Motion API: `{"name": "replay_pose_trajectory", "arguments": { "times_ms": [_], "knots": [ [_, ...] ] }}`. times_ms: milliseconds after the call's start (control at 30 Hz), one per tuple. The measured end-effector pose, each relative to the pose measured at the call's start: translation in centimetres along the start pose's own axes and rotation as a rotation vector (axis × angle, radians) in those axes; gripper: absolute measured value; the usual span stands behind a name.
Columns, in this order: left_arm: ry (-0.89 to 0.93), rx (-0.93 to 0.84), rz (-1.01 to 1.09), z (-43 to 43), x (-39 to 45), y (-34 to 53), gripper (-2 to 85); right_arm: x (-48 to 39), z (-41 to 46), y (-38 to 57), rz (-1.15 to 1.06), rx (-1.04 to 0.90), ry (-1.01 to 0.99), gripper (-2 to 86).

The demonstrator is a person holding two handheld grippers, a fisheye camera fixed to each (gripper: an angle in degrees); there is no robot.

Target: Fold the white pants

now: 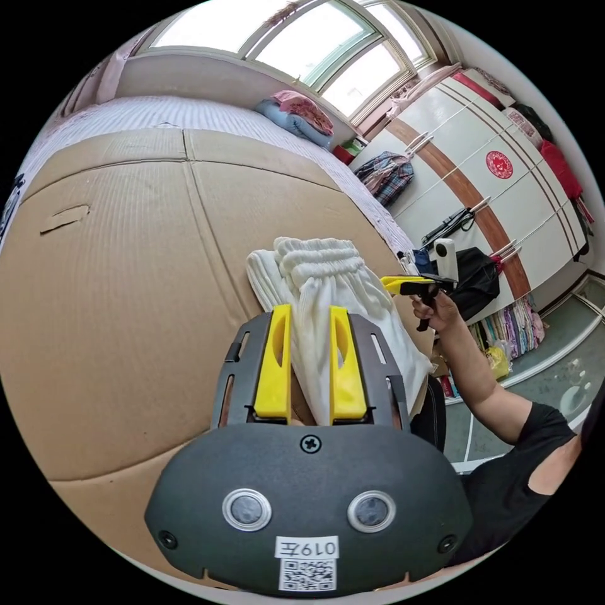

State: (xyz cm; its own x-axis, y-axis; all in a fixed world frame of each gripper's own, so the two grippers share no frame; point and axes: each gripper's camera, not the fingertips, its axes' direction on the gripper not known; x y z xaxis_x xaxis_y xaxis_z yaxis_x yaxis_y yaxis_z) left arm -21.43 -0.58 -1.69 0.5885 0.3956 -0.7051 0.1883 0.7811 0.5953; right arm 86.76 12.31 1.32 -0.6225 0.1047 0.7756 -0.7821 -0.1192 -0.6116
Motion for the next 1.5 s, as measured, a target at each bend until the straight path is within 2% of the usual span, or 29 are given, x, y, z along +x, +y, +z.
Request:
{"name": "replay_pose_trajectory", "arguments": {
  "times_ms": [133, 300, 400, 500, 567, 733, 900, 1133, 1233, 1500],
  "knots": [
    [-0.065, -0.032, 0.043, 1.4, 0.5, -1.9, 3.2, -2.1, 1.8, -1.7, -0.029, -0.026, 0.058, 0.1],
    [-0.164, 0.066, 0.122, 1.3, 1.0, -3.0, 1.8, -5.7, 1.2, -2.3, -0.118, 0.080, 0.172, -0.2],
    [-0.201, 0.024, 0.091, 2.9, 0.2, -3.9, 1.9, -5.8, 3.1, -3.3, -0.096, 0.039, 0.192, 0.8],
    [-0.127, 0.017, 0.035, 3.2, -1.0, -4.9, 2.8, -5.1, 4.6, -4.3, -0.059, 0.001, 0.115, 4.6],
    [-0.090, 0.017, 0.036, 3.0, -1.4, -5.4, 3.8, -5.3, 3.8, -5.0, -0.060, 0.047, 0.075, 7.4],
    [-0.015, 0.104, -0.006, 1.8, -3.1, -7.3, 7.1, -6.1, 3.3, -8.5, -0.069, 0.107, 0.041, 7.6],
    [-0.084, -0.004, 0.007, 4.1, -3.2, -11.6, 8.9, -5.7, 6.2, -13.2, -0.031, 0.023, 0.074, 8.1],
    [-0.068, -0.098, -0.009, 6.6, -3.8, -14.6, 10.8, -2.3, 7.7, -15.9, 0.108, 0.007, -0.074, 8.3],
    [-0.074, -0.087, -0.015, 6.6, -3.9, -15.0, 10.7, -1.6, 6.9, -15.8, 0.139, 0.054, -0.025, 7.6],
    [-0.021, -0.056, -0.066, 6.5, -5.3, -15.4, 9.5, -1.1, 9.4, -17.6, 0.170, -0.003, -0.059, 10.2]
  ]
}}
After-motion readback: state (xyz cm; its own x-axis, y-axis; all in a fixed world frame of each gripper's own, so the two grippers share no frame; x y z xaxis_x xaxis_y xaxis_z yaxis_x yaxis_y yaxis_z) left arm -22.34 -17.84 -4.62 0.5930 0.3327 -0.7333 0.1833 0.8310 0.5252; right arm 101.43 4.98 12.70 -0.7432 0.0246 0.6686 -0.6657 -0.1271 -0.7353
